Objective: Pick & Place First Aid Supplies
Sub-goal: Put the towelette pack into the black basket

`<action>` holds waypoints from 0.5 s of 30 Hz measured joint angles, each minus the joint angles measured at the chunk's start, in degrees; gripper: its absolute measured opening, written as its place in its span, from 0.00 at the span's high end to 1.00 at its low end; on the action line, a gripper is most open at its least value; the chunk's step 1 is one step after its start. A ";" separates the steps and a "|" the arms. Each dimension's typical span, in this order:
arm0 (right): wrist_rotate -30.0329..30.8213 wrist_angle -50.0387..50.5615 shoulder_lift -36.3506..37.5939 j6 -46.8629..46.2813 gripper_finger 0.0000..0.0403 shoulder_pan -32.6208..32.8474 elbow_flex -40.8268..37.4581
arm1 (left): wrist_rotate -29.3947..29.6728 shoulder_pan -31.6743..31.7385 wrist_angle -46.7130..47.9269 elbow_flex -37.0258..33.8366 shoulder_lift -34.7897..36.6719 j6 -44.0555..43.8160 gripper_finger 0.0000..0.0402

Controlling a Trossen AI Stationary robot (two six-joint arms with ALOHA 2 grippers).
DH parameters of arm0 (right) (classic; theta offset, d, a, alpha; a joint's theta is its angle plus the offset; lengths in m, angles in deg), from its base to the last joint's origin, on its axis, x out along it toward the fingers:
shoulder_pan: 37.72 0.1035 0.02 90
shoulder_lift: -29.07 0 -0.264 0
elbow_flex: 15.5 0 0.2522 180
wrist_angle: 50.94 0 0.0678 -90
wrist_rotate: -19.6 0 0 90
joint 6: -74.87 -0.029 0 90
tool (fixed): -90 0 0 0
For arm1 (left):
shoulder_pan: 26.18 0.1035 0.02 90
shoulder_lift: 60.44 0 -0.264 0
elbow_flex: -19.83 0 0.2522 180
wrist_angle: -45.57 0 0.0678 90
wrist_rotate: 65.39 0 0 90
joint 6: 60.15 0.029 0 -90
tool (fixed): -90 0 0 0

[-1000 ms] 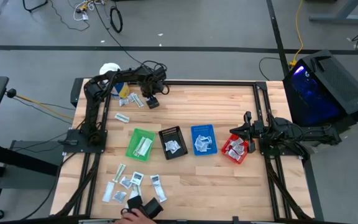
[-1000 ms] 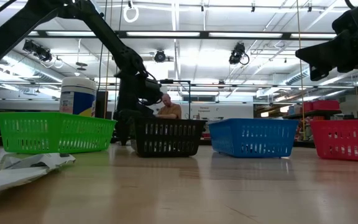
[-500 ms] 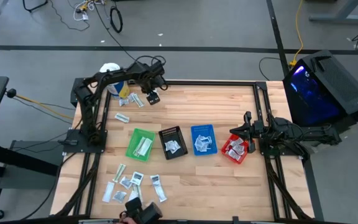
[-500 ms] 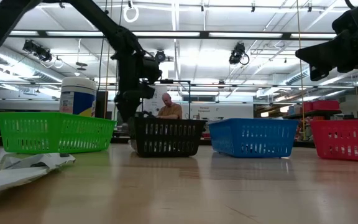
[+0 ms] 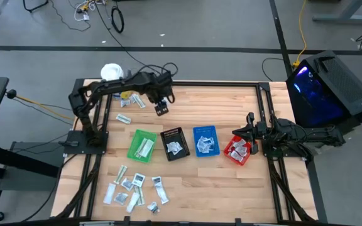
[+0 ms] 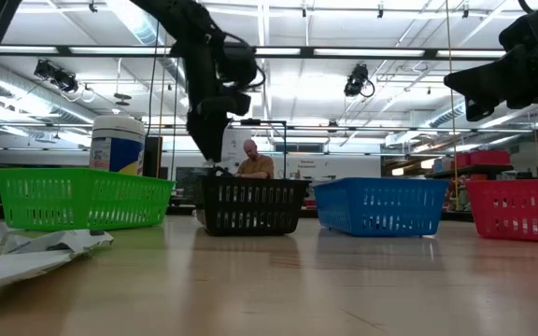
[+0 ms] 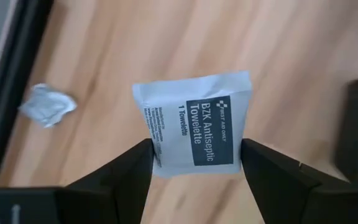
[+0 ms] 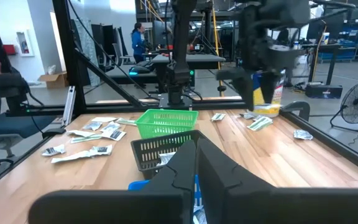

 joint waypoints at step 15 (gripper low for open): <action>0.00 0.01 0.00 0.00 0.94 -0.01 -0.02 | -0.09 -14.52 0.03 0.00 0.24 -3.29 0.38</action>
